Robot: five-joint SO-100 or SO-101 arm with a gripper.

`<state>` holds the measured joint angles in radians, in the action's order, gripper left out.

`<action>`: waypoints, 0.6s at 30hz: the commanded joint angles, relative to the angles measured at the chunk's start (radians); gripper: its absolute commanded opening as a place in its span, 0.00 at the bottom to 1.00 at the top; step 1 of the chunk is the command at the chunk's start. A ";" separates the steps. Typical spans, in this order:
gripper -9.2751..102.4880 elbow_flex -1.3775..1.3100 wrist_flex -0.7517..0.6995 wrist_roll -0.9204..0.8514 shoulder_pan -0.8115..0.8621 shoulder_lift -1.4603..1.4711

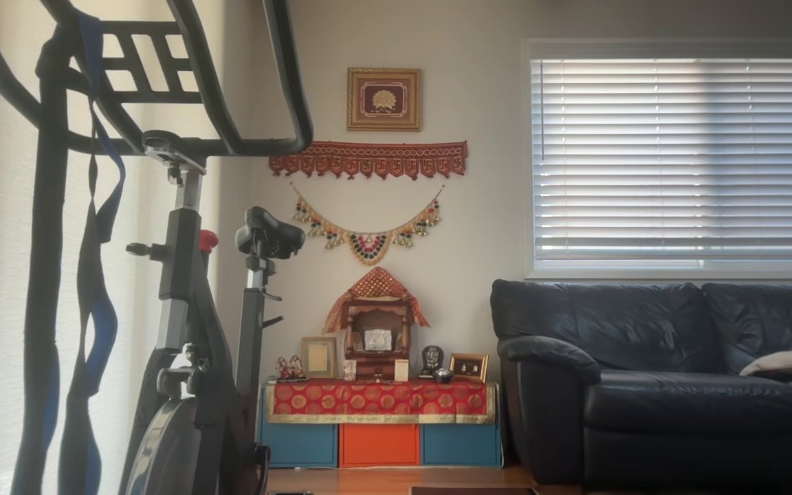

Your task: Sort medicines into box.

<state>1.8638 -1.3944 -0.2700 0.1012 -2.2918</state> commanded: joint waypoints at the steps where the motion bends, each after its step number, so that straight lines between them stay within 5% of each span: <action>1: 0.09 0.052 0.031 -0.078 0.071 -0.161; 8: 0.09 0.049 0.054 -0.209 0.199 -0.064; 18: 0.09 -0.126 0.117 -0.069 0.298 0.209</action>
<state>1.8561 -1.2839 -0.3712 0.3866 -2.1184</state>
